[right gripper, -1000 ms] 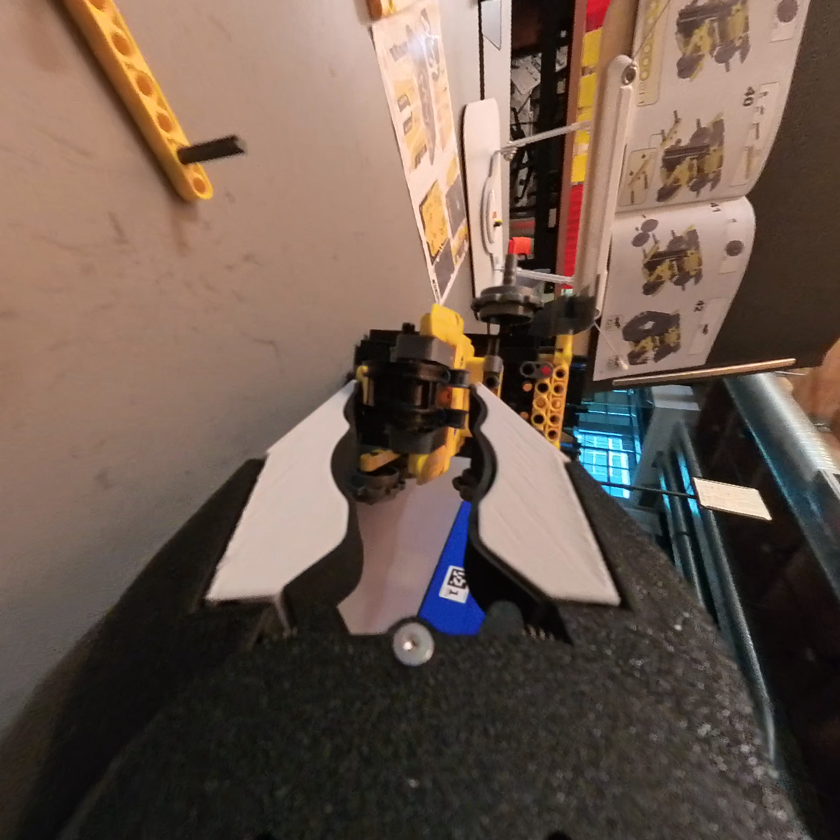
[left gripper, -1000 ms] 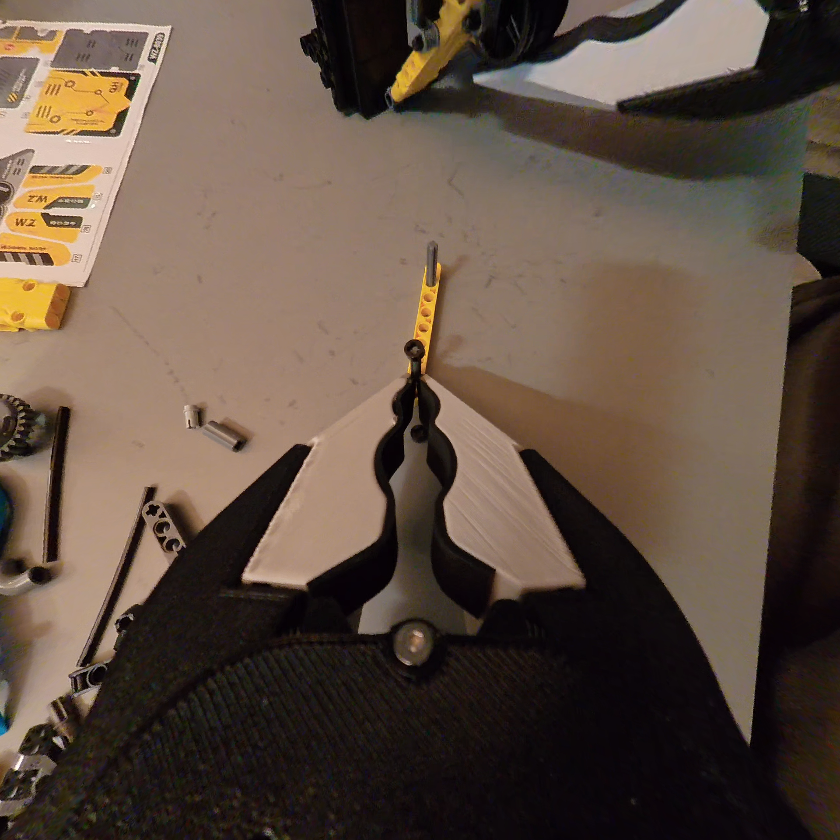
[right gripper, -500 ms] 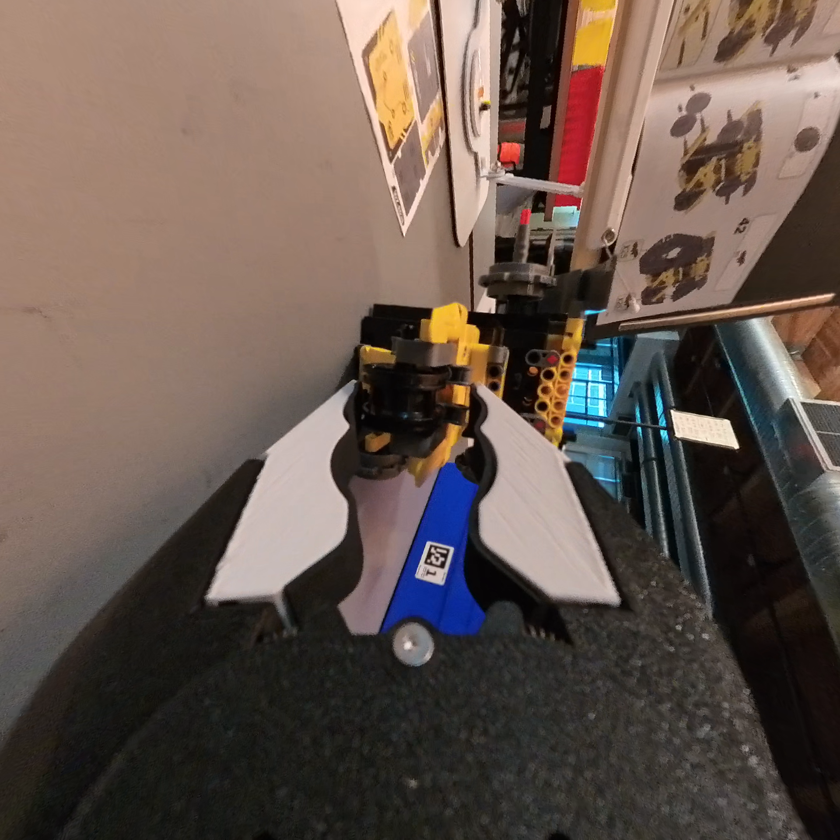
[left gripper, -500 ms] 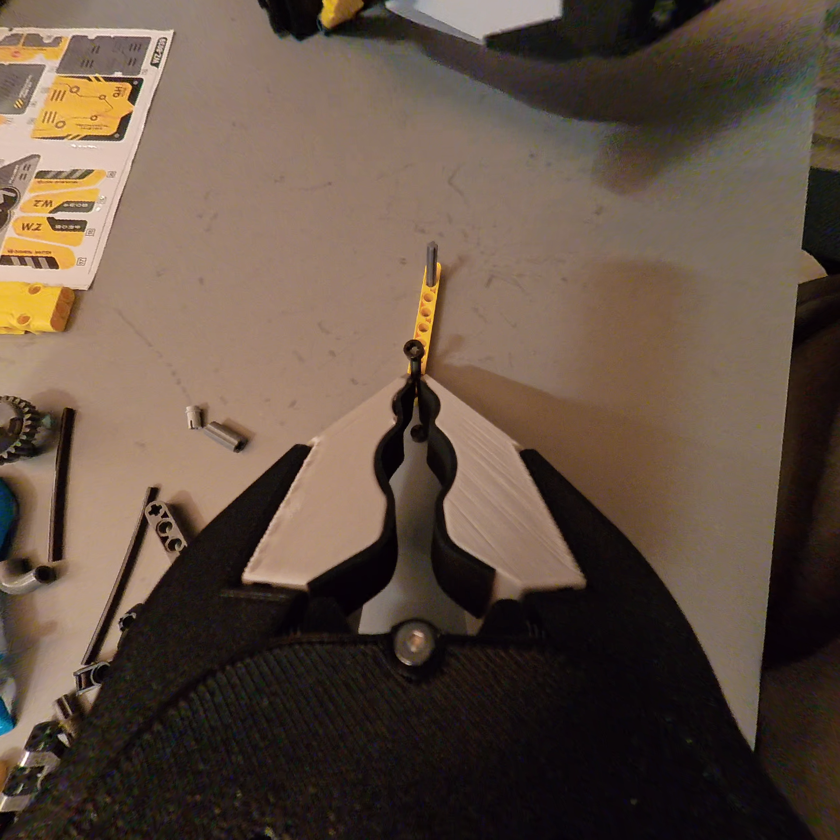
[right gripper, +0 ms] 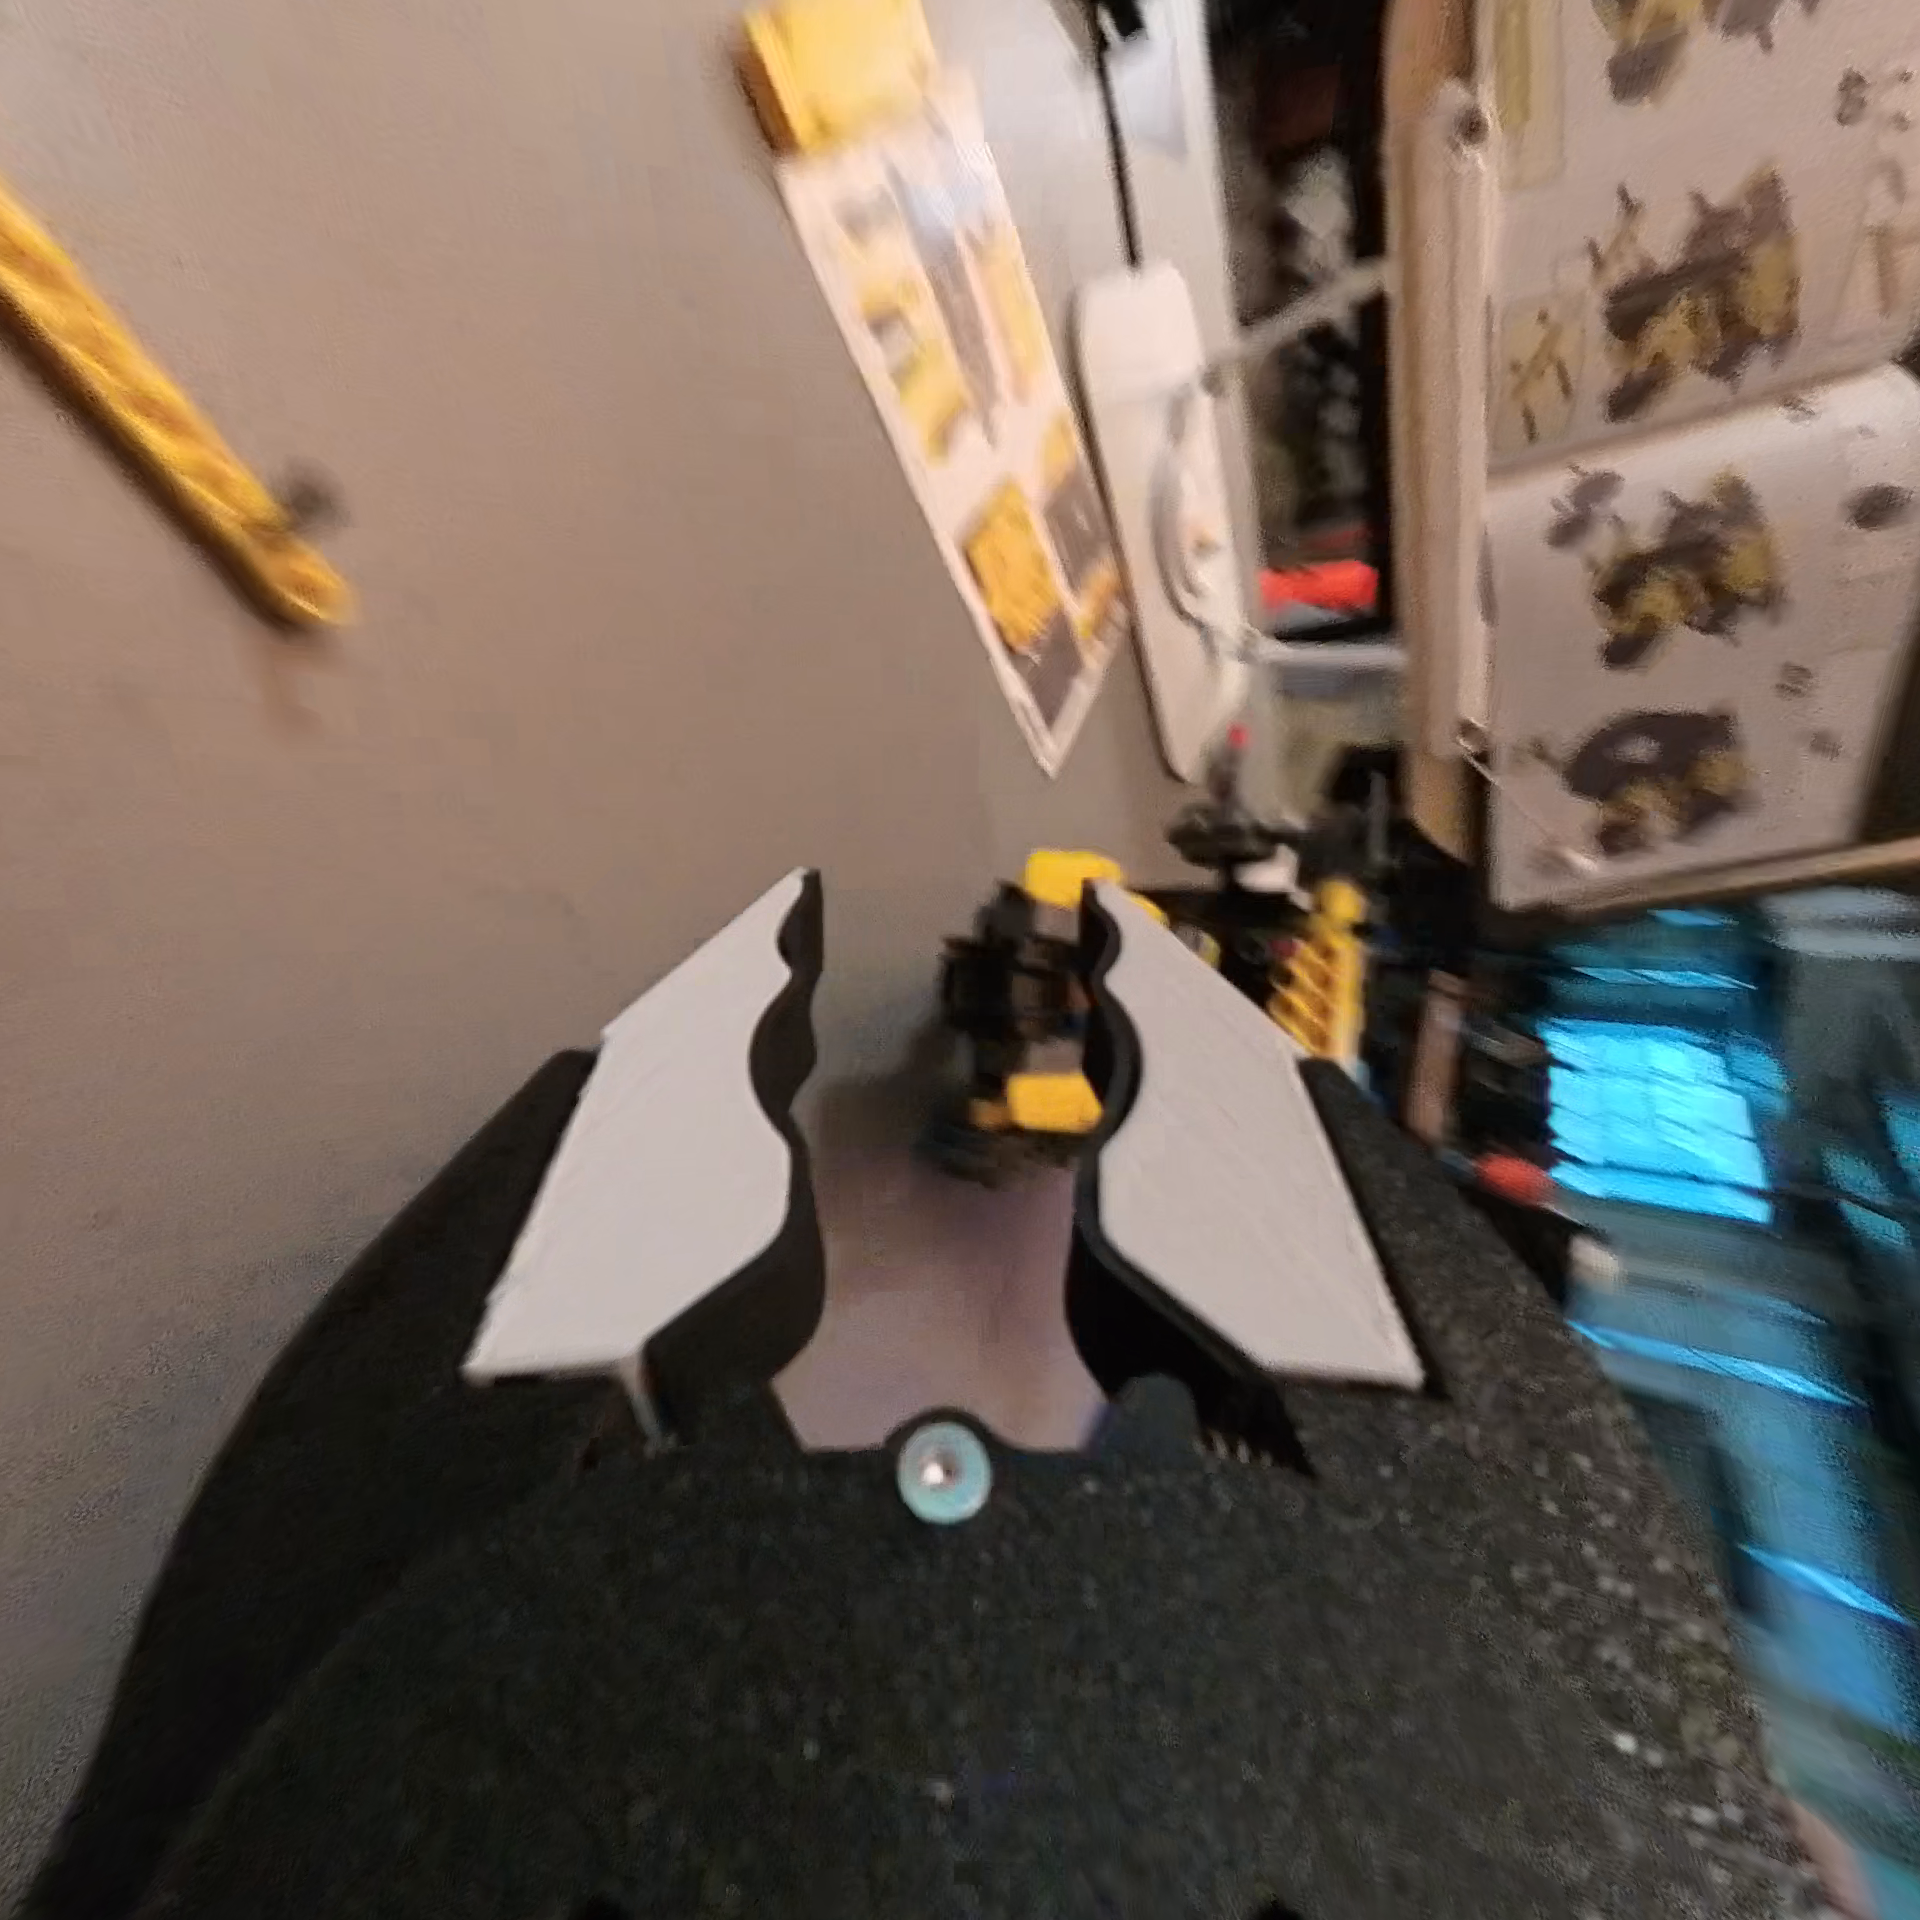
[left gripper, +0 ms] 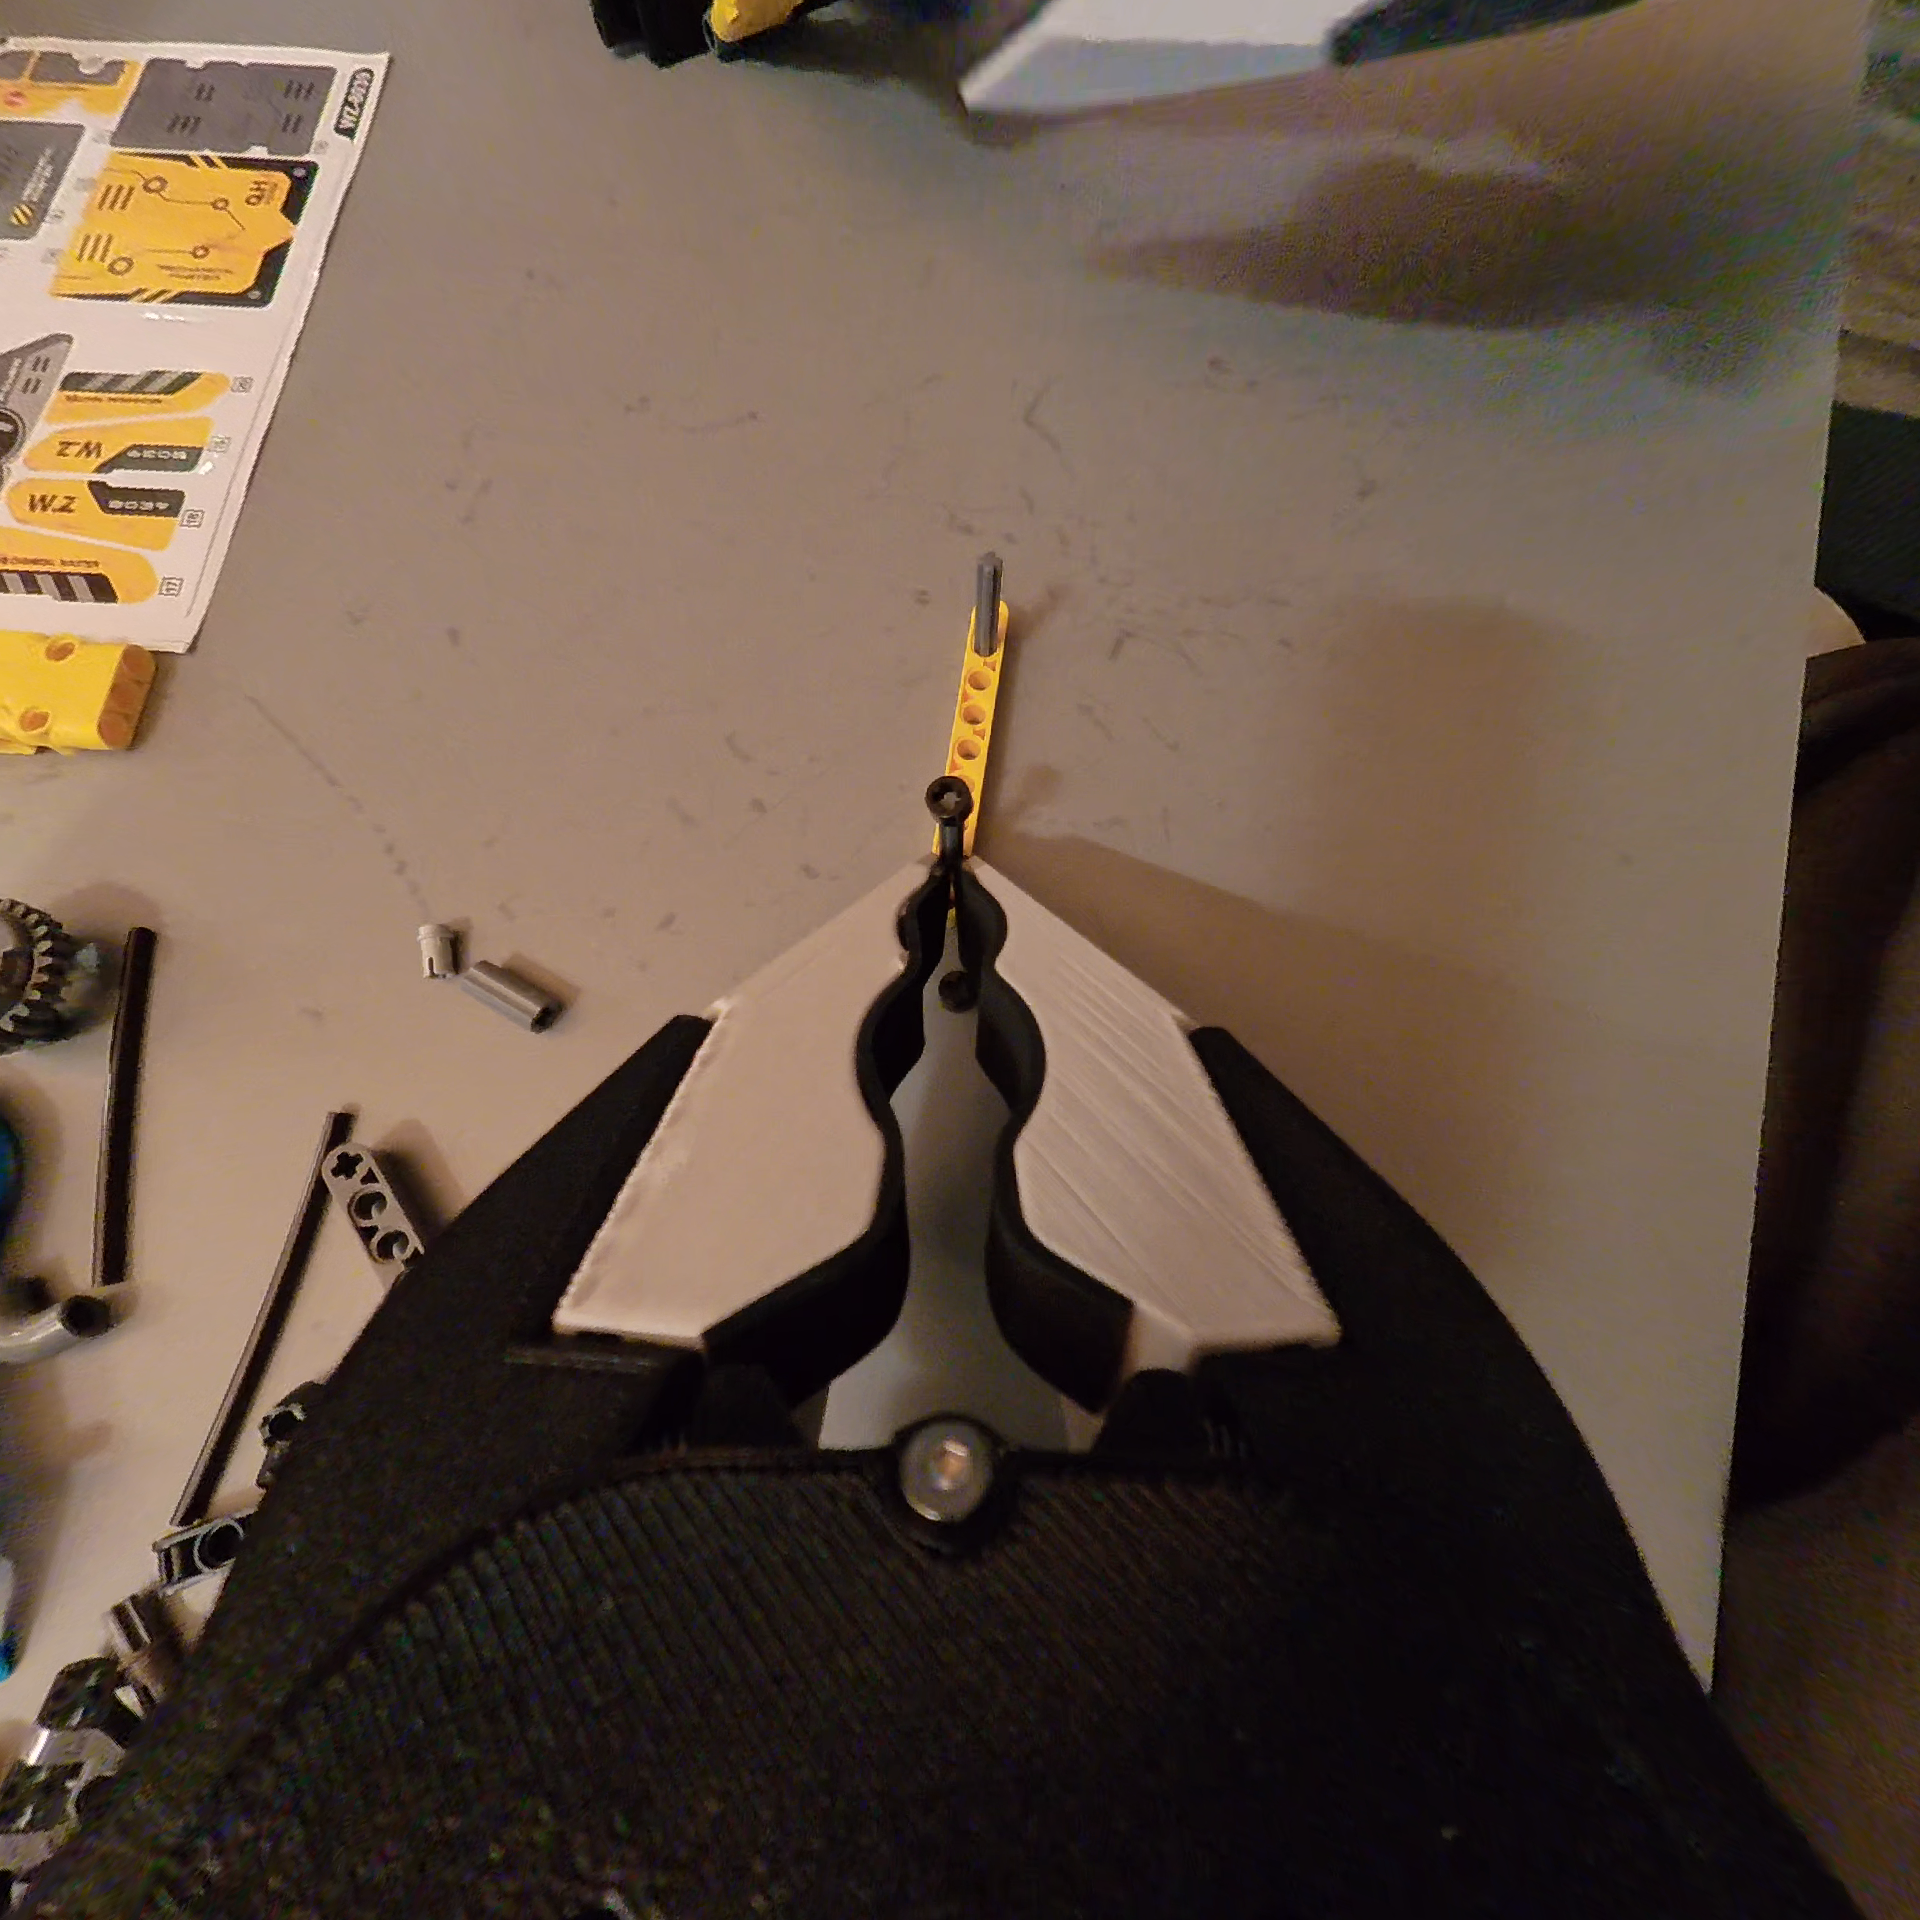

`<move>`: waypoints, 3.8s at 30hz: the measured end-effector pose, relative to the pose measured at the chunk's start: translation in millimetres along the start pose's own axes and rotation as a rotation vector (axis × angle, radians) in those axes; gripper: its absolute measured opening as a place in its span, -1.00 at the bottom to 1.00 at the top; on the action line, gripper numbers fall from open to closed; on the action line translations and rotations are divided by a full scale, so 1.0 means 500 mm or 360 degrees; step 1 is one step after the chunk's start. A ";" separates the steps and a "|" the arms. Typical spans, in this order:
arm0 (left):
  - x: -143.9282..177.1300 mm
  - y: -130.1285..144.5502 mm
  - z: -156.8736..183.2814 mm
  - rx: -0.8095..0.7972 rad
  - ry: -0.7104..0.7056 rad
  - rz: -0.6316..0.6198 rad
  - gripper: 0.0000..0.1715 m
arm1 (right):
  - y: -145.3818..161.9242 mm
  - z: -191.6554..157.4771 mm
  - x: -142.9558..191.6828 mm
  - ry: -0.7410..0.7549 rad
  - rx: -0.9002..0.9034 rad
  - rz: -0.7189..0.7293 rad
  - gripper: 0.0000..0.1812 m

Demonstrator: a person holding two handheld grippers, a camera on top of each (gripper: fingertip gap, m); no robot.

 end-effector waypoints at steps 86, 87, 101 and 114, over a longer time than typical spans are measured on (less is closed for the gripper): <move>0.001 0.000 -0.002 0.0054 0.0055 -0.0005 -0.99 | -0.173 -0.134 0.026 -0.0493 0.0299 0.0952 -0.63; 0.001 0.000 -0.002 0.0055 0.0056 -0.0005 -1.00 | -0.174 -0.136 0.026 -0.0485 0.0377 0.0951 -0.63; 0.000 0.000 -0.003 0.0077 0.0074 -0.0007 -1.00 | -0.176 -0.166 0.022 -0.0493 0.0736 0.0859 -0.63; 0.000 -0.001 -0.004 0.0081 0.0077 -0.0007 -0.99 | -0.179 -0.170 0.020 -0.0412 0.0883 0.0823 -0.65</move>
Point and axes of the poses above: each gripper's, where its closed fingertips meet, x back along the fingers, y out of its underside, z = x × y across the jaws, the point moved 5 cm from there along x, back along the fingers, and after that the axes turned 6 degrees about x, right-handed, at the moved point
